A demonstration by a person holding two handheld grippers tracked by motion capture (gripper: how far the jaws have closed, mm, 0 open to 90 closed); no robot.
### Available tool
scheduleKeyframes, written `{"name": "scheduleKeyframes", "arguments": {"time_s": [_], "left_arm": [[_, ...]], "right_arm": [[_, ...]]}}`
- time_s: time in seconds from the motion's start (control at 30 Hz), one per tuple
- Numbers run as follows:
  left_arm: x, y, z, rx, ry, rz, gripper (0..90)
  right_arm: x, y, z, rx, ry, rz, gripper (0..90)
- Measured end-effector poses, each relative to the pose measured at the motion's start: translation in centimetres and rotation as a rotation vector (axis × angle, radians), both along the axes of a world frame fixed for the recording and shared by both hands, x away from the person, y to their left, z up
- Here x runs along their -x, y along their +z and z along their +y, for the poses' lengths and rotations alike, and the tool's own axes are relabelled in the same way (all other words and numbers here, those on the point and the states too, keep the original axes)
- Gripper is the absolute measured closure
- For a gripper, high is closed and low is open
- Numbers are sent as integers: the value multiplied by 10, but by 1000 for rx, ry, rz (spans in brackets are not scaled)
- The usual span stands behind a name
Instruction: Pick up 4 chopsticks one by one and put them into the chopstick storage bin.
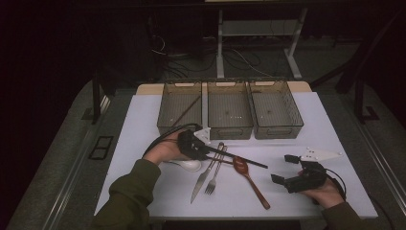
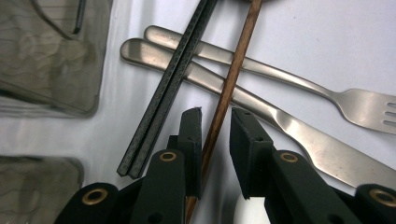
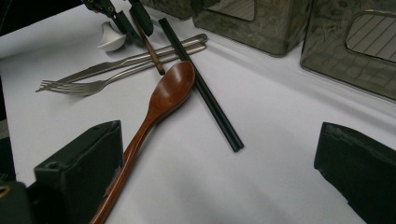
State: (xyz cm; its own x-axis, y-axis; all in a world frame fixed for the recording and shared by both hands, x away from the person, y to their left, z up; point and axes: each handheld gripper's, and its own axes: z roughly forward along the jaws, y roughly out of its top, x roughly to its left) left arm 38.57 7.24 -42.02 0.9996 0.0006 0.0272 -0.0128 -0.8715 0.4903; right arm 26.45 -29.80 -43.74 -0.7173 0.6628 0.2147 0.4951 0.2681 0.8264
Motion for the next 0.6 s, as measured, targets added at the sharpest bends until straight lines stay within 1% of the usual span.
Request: {"name": "scheduleKeyframes", "arguments": {"time_s": [0.33, 0.4, 0.6], "left_arm": [[-2, -7, -2, -20, -15, 5, 741], [-3, -7, -2, -15, -13, 8, 743], [-3, -7, -2, -17, -27, 9, 762]], "right_arm": [[0, 0, 0, -1, 1, 0, 10], [0, 0, 0, -1, 0, 0, 10], [0, 0, 0, 0, 0, 0, 10]]}}
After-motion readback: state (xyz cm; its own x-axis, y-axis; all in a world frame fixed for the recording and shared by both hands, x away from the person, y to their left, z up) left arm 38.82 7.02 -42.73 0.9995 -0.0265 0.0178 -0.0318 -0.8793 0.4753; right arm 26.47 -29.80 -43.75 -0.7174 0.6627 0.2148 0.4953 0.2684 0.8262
